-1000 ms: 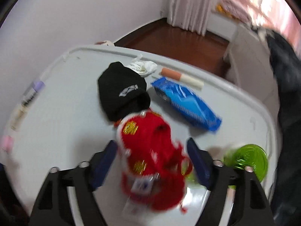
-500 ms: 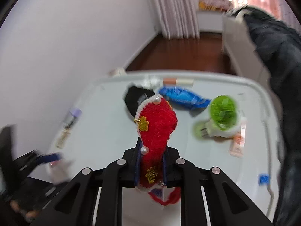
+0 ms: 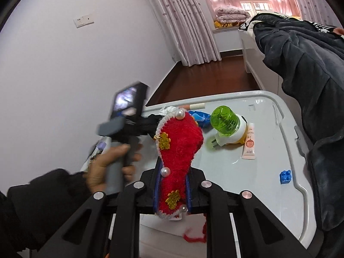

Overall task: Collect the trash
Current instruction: 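Grasp the red knit pouch with the right tool while the left grasps the black cloth, then carry the red pouch and black cloth over the orange bin and open both tools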

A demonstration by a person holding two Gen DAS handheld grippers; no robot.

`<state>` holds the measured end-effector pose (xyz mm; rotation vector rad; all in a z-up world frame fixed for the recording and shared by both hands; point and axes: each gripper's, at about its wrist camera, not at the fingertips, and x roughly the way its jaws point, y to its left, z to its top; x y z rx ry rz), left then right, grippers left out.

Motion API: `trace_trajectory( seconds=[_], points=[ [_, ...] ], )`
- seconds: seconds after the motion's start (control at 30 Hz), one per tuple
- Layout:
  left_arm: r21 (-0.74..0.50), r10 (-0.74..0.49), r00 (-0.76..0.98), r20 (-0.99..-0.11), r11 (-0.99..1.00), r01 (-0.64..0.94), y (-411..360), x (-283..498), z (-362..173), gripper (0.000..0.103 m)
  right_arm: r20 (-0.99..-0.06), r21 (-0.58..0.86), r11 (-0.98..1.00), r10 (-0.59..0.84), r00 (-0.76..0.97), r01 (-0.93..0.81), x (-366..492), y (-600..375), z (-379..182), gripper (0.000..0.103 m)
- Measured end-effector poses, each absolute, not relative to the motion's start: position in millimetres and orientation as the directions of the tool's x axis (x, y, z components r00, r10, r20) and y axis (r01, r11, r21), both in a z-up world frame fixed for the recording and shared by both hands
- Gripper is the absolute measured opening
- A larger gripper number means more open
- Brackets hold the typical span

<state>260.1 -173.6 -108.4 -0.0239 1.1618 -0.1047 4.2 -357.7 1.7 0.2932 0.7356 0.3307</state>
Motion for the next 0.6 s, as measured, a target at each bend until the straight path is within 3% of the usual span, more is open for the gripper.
trace_trajectory(
  seconds=[0.03, 0.07, 0.1, 0.23, 0.6],
  points=[
    [-0.054, -0.075, 0.441, -0.895, 0.997, 0.059, -174, 258, -107, 0.072, -0.602, 0.383, 0.904, 0.400, 0.692, -0.190, 4, -358, 1, 0.017],
    [-0.062, -0.093, 0.467, -0.879, 0.995, 0.083, -176, 252, -103, 0.043, -0.602, 0.386, 0.903, 0.402, 0.689, -0.189, 3, -357, 0, 0.017],
    [-0.048, -0.090, 0.477, -0.874, 0.994, 0.099, -180, 249, -99, 0.025, -0.605, 0.385, 0.903, 0.402, 0.687, -0.189, 3, -357, -1, 0.018],
    [0.054, -0.036, 0.553, -0.832, 0.988, 0.145, -185, 216, -71, 0.020, -0.610, 0.384, 0.905, 0.399, 0.684, -0.186, 4, -356, -3, 0.018],
    [0.079, -0.075, 0.585, -0.808, 0.969, 0.233, -116, 58, 22, 0.020, -0.633, 0.417, 0.882, 0.454, 0.627, -0.217, -36, -339, -3, 0.018]
  ],
)
